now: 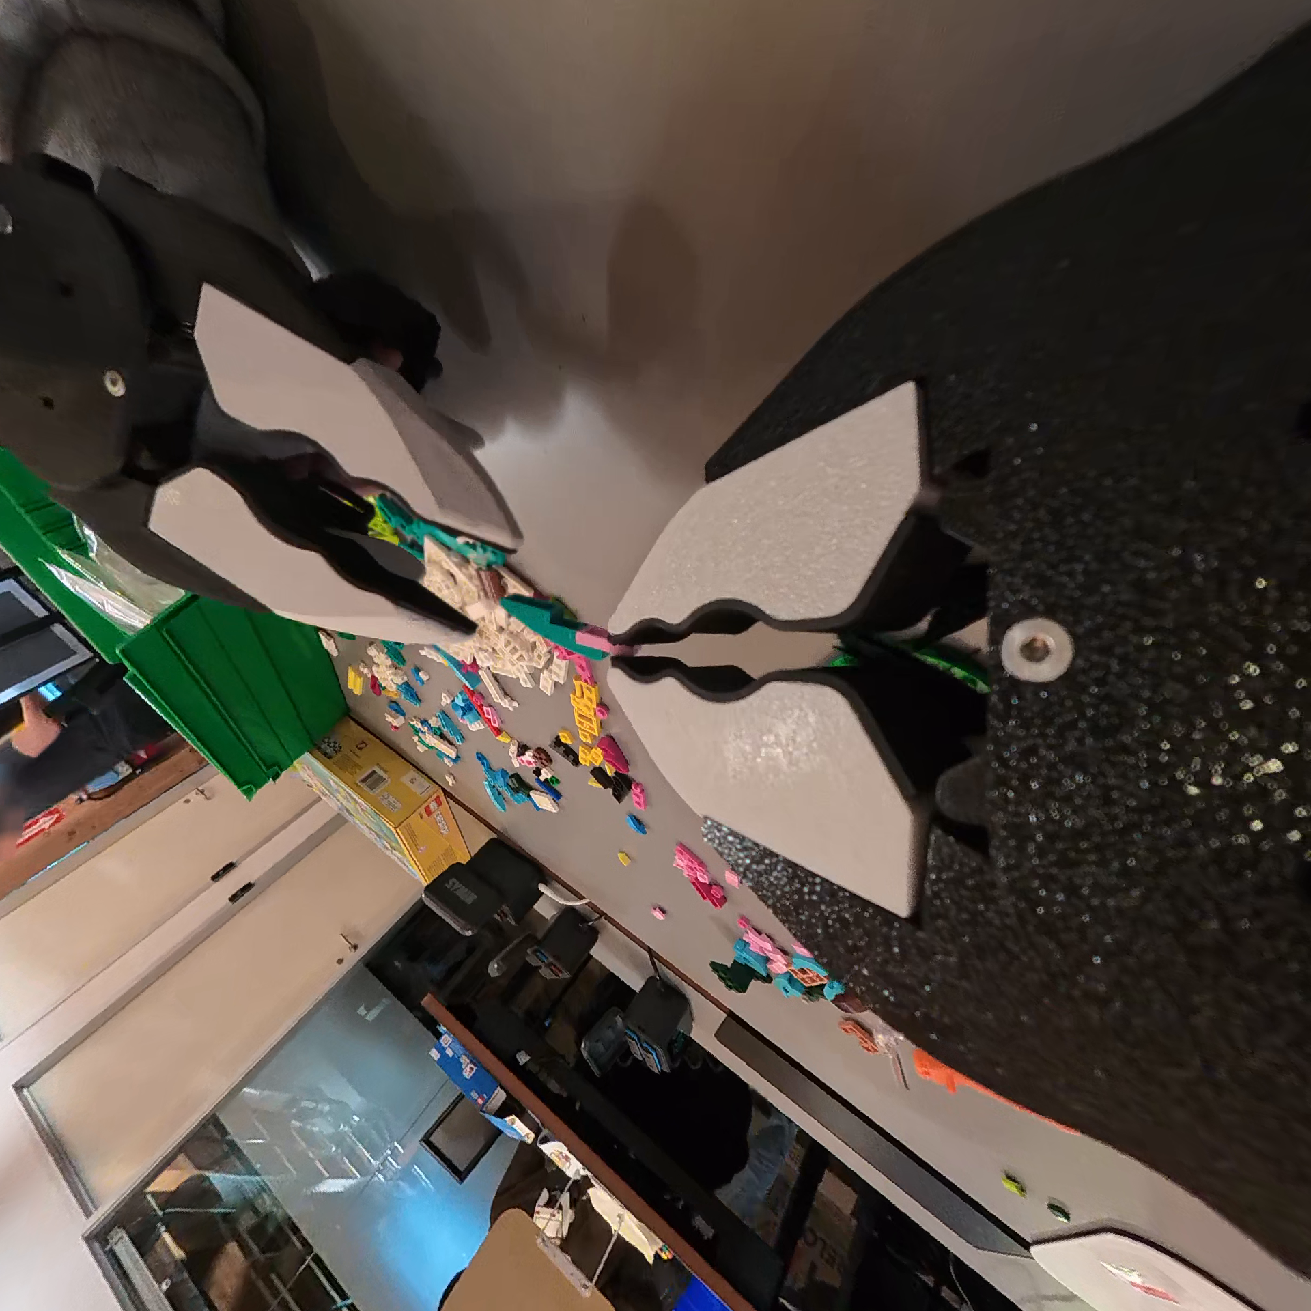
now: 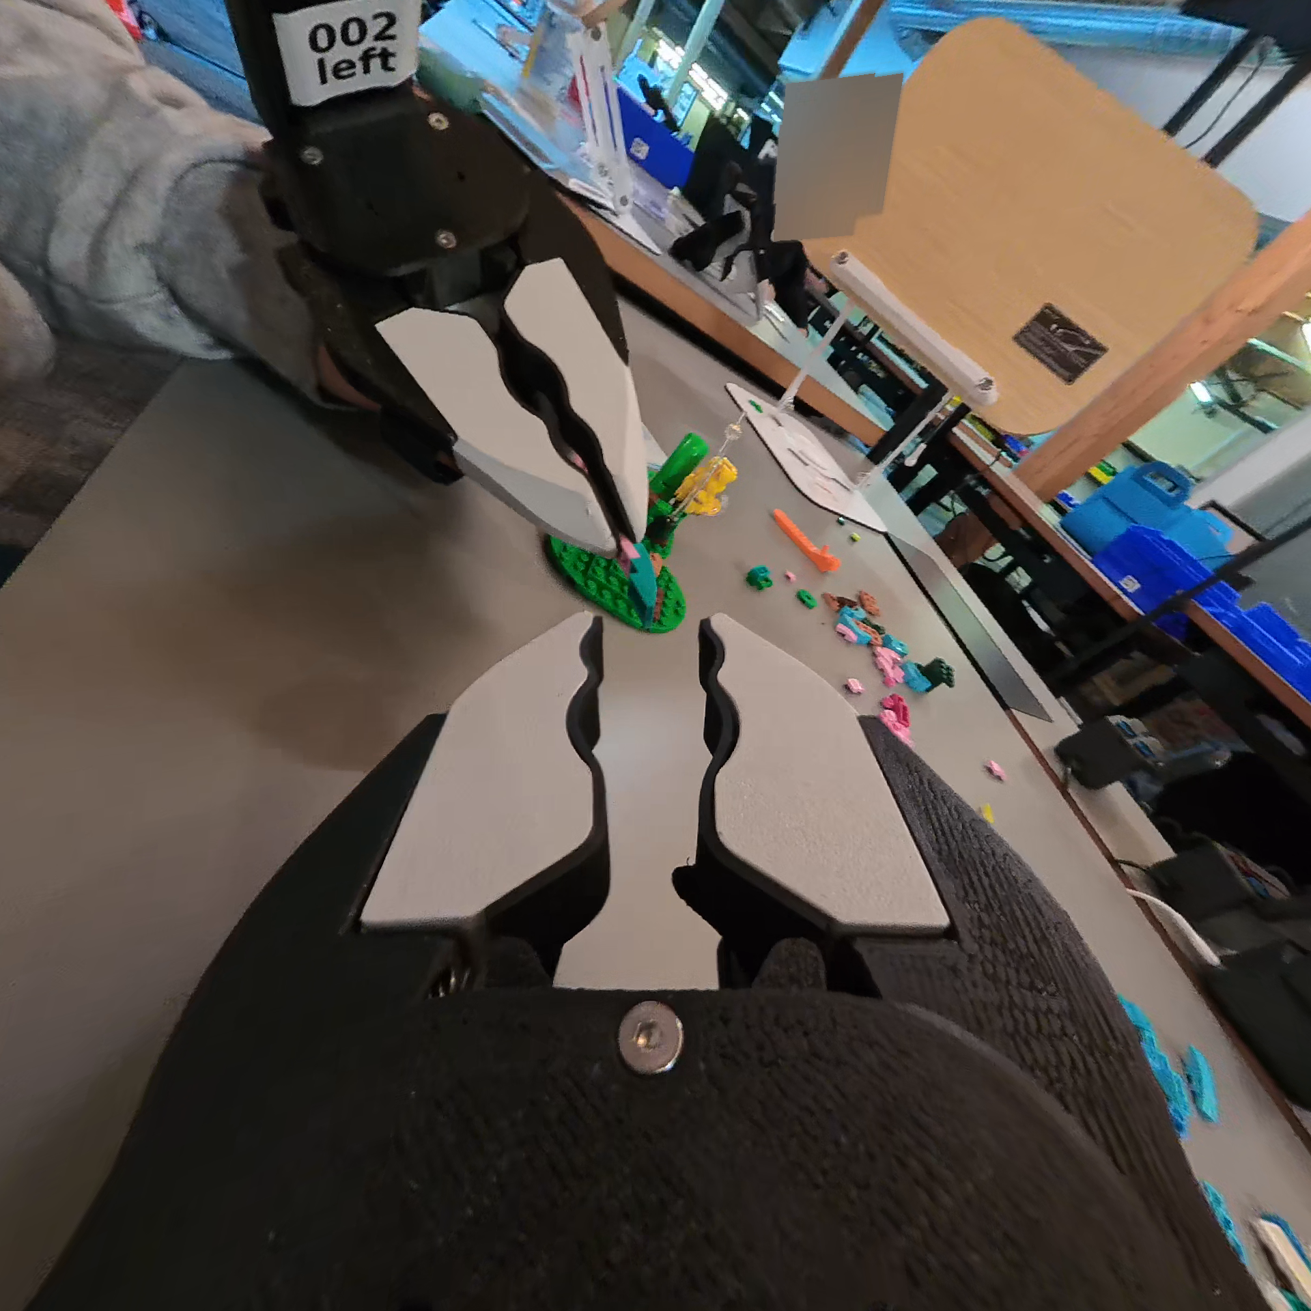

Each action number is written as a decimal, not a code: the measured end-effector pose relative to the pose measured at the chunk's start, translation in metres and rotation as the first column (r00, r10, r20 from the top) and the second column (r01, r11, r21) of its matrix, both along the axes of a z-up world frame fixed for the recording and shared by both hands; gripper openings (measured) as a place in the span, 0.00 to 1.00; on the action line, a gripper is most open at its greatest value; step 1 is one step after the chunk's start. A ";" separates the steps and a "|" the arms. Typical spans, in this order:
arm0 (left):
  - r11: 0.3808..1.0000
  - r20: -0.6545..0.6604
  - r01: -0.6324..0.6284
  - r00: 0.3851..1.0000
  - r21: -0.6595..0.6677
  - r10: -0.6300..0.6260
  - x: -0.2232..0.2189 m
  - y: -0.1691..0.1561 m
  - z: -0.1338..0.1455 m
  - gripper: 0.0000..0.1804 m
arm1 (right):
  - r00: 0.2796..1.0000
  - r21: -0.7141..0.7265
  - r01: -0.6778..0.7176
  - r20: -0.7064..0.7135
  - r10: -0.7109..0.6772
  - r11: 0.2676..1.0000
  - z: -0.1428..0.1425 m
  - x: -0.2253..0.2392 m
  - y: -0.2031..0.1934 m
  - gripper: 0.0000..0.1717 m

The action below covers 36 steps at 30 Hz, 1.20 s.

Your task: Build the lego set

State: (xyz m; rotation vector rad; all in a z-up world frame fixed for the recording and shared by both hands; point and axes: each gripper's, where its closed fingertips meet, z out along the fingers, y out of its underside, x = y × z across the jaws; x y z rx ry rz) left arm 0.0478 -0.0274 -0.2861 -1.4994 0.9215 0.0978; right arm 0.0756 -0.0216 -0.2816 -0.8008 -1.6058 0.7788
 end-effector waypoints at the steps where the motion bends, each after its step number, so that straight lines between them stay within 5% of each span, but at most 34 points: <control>1: 1.000 -0.005 -0.001 1.000 0.001 0.001 0.000 0.000 0.000 0.02 | 1.000 -0.002 -0.004 0.006 0.004 1.000 -0.001 0.000 -0.001 0.15; 36: 0.996 -0.071 0.088 0.994 0.009 -0.087 0.013 -0.007 -0.006 0.02 | 0.997 -0.004 -0.036 0.070 0.036 0.999 -0.010 -0.002 -0.008 0.08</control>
